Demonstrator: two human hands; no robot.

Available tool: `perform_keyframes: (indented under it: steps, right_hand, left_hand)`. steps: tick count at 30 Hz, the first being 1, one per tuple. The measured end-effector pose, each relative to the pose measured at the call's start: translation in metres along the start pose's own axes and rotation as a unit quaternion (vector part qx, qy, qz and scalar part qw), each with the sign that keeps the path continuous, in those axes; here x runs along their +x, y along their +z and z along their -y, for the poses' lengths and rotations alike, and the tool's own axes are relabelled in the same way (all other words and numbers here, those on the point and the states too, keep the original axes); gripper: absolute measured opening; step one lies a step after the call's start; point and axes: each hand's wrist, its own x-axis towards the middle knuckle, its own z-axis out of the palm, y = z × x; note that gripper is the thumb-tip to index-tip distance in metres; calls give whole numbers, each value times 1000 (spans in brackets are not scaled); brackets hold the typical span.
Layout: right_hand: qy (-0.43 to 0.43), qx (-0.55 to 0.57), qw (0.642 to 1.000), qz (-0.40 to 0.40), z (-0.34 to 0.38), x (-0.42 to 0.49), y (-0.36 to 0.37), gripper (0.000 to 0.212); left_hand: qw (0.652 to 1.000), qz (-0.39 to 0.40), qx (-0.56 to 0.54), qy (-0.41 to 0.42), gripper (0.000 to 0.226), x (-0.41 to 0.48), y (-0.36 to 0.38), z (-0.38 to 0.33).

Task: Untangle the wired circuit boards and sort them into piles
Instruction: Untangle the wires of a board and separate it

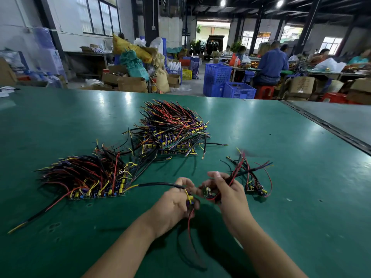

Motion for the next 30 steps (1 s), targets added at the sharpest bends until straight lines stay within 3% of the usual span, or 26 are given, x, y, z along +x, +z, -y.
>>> perform_keyframes:
  steps: [3, 9, 13, 17, 19, 21, 24, 30]
  right_hand:
    - [-13, 5, 1000, -16, 6, 3, -9, 19]
    - [-27, -19, 999, -6, 10, 4, -15, 14]
    - [2, -36, 998, 42, 7, 0, -11, 16]
    - [13, -42, 989, 139, 2, -5, -7, 38]
    - [-11, -97, 985, 145, 0, -6, -6, 39]
    - [-55, -194, 972, 118, -2, -6, -4, 33]
    - [-84, -225, 964, 109, -5, -8, -2, 25]
    - [-115, -238, 958, 114, -6, -11, 2, 14]
  left_hand:
    - [998, 28, -41, 34, 69, -1, -2, 3]
    - [997, 15, -26, 68, 70, 4, -10, 5]
    - [995, -36, -34, 81, 39, 7, -6, 5]
    - [989, -95, 88, 66, 9, 9, 1, 7]
    - [976, -133, 159, 64, 21, 9, 0, 9]
    - [940, -152, 295, 83, 34, 5, -2, 9]
    - [899, -101, 415, 101, 37, -3, 2, 10]
    - [869, -61, 481, 103, 25, -6, 4, 6]
